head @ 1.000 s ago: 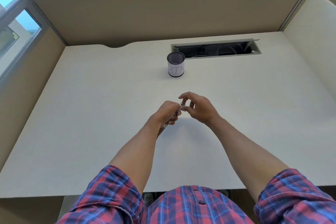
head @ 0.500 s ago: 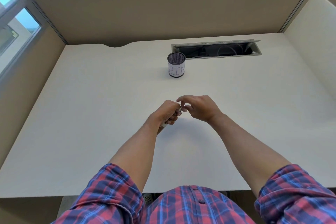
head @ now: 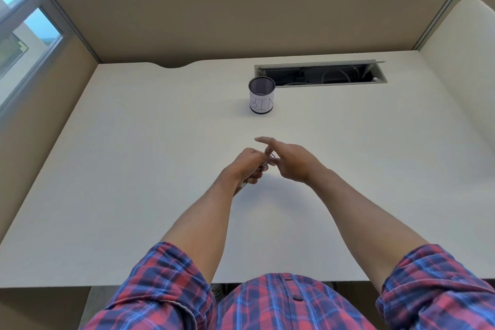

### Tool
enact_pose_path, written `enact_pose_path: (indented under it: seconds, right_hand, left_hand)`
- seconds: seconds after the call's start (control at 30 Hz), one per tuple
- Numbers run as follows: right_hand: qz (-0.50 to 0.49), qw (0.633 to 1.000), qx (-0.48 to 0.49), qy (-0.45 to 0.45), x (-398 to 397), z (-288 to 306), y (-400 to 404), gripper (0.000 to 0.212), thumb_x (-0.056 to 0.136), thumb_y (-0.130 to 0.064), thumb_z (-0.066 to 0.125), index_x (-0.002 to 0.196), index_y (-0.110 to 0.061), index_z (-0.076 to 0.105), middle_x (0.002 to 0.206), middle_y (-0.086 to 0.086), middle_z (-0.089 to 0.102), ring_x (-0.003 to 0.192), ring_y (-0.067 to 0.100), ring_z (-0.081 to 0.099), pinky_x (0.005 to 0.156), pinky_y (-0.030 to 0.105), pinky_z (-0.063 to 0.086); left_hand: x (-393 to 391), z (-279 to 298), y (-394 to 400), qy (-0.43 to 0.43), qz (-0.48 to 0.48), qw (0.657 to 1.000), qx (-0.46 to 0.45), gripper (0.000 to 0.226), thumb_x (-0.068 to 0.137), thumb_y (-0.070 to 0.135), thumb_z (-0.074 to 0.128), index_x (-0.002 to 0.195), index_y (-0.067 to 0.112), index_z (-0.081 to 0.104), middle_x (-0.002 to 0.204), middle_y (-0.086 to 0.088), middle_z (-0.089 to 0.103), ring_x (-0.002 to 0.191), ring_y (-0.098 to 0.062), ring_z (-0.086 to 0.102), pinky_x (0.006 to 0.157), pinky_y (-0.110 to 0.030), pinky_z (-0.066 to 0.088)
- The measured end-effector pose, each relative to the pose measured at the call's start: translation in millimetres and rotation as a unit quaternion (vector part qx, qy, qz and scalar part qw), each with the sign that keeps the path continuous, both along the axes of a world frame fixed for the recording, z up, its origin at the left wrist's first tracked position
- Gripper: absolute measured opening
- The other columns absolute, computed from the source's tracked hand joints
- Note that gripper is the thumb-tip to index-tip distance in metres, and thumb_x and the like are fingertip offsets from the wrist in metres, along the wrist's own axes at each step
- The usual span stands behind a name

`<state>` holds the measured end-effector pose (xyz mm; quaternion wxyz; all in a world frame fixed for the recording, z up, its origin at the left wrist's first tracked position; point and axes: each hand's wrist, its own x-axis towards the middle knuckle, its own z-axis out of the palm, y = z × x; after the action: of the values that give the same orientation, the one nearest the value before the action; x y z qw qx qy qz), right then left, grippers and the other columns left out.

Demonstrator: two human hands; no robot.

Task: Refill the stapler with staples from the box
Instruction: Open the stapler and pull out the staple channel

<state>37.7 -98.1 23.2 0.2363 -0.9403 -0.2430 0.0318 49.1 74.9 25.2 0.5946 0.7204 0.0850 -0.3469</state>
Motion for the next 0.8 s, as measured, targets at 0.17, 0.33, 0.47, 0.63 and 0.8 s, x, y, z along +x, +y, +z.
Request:
enact_pose_path:
  seconds: [0.17,0.33,0.47,0.63,0.8]
  right_hand:
    - [-0.104,0.984,0.138,-0.035,-3,-6,-3,0.044,0.087,-0.017,0.078,0.125,-0.030,0.058,0.102,-0.019,0.057,0.056,0.008,0.051,0.061,0.029,0.047]
    - [-0.199,0.947,0.248,0.034,-7,-13,0,0.009,0.084,-0.021,0.083,0.086,-0.019,0.075,0.087,-0.008,0.070,0.060,0.001,0.059,0.061,0.020,0.045]
    - [-0.289,0.892,0.316,0.144,-10,-13,6,0.012,0.081,-0.030,0.083,0.078,-0.022,0.075,0.081,-0.008,0.074,0.053,0.011,0.066,0.048,0.021,0.048]
    - [-0.330,0.796,0.448,0.239,-8,-10,15,0.019,0.084,-0.015,0.081,0.088,0.003,0.075,0.076,0.008,0.073,0.056,0.020,0.065,0.054,0.031,0.052]
    - [-0.358,0.764,0.470,0.260,-8,-4,27,0.014,0.080,-0.013,0.077,0.085,-0.001,0.073,0.073,0.009,0.074,0.057,0.019,0.068,0.058,0.030,0.059]
  left_hand:
    - [0,1,1,-0.008,0.032,0.999,-0.043,0.015,0.078,0.010,0.045,0.092,0.010,0.050,0.069,-0.004,0.043,0.051,-0.014,0.022,0.050,-0.026,0.016]
    - [-1,-2,-2,-0.022,0.058,0.996,-0.059,0.011,0.087,0.007,0.045,0.080,0.009,0.054,0.066,-0.003,0.044,0.047,-0.013,0.025,0.046,-0.020,0.020]
    - [-3,-7,-8,-0.046,0.072,0.995,-0.047,0.033,0.092,0.008,0.047,0.062,0.021,0.042,0.063,-0.003,0.041,0.044,-0.012,0.026,0.047,-0.021,0.018]
    - [-5,-7,-14,-0.075,0.105,0.991,-0.042,0.028,0.089,0.007,0.046,0.065,0.017,0.056,0.063,-0.003,0.040,0.044,-0.012,0.027,0.046,-0.019,0.019]
    - [-7,-7,-14,-0.072,0.129,0.986,-0.080,0.024,0.092,0.008,0.051,0.069,0.015,0.051,0.062,-0.002,0.043,0.044,-0.012,0.029,0.047,-0.021,0.020]
